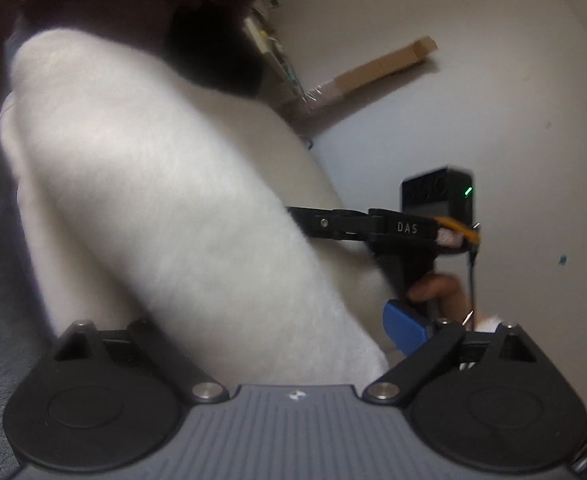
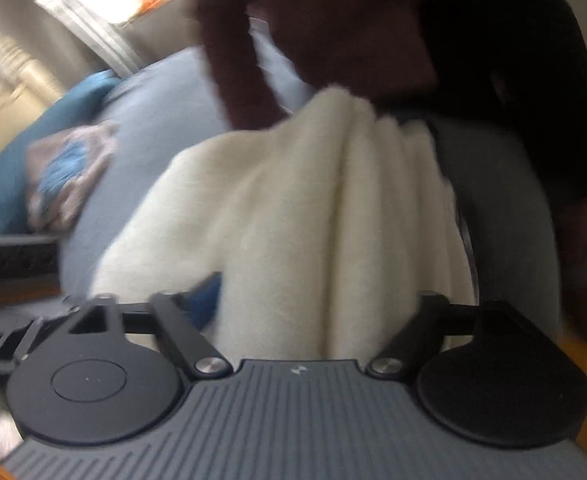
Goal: Fold clothes
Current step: 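Lift the folded sweater with both tools and carry it toward the clothes stack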
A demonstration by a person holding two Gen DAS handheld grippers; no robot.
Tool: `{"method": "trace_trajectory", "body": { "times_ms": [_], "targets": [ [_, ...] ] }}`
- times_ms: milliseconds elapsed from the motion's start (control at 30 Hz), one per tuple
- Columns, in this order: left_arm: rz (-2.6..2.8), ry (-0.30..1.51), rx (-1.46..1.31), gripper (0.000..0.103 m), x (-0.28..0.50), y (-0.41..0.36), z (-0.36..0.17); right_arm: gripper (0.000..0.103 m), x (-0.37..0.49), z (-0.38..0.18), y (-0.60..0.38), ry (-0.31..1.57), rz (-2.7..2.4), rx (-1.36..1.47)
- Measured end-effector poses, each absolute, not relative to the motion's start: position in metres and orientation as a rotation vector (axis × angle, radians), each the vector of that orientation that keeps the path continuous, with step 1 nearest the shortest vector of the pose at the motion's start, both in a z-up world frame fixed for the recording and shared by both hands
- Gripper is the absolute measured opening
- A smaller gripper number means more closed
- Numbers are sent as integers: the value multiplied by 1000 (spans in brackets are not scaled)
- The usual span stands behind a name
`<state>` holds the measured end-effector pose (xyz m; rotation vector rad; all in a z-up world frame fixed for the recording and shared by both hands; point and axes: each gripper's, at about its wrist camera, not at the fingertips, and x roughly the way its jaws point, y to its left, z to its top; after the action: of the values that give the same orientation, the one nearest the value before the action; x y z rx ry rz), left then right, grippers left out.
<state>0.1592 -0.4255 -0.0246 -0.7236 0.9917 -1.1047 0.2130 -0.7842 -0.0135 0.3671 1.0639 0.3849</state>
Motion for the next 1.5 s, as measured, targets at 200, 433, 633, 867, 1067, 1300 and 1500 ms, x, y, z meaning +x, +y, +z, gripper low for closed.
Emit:
{"method": "trace_trajectory", "body": {
  "times_ms": [200,433,633,867,1067,1300,1500],
  "targets": [
    [-1186,1013,-684,94,157,-407,-23,94,192,-12,-802,949,386,432],
    [-1223,941,-479,94,158,-376,1,98,132,28,-842,741,87,428],
    [-1131,742,-342,94,169,-341,42,98,1,53,-808,244,-248,482],
    [-1048,851,-362,94,195,-355,37,97,-96,-18,-733,175,-130,899],
    [-966,906,-307,92,202,-373,25,97,-113,-81,-679,202,-91,1089],
    [-892,753,-130,92,187,-389,52,97,-125,-71,-598,125,-117,661],
    [-885,730,-79,92,181,-402,58,77,-107,-74,-553,139,-140,358]
  ]
}}
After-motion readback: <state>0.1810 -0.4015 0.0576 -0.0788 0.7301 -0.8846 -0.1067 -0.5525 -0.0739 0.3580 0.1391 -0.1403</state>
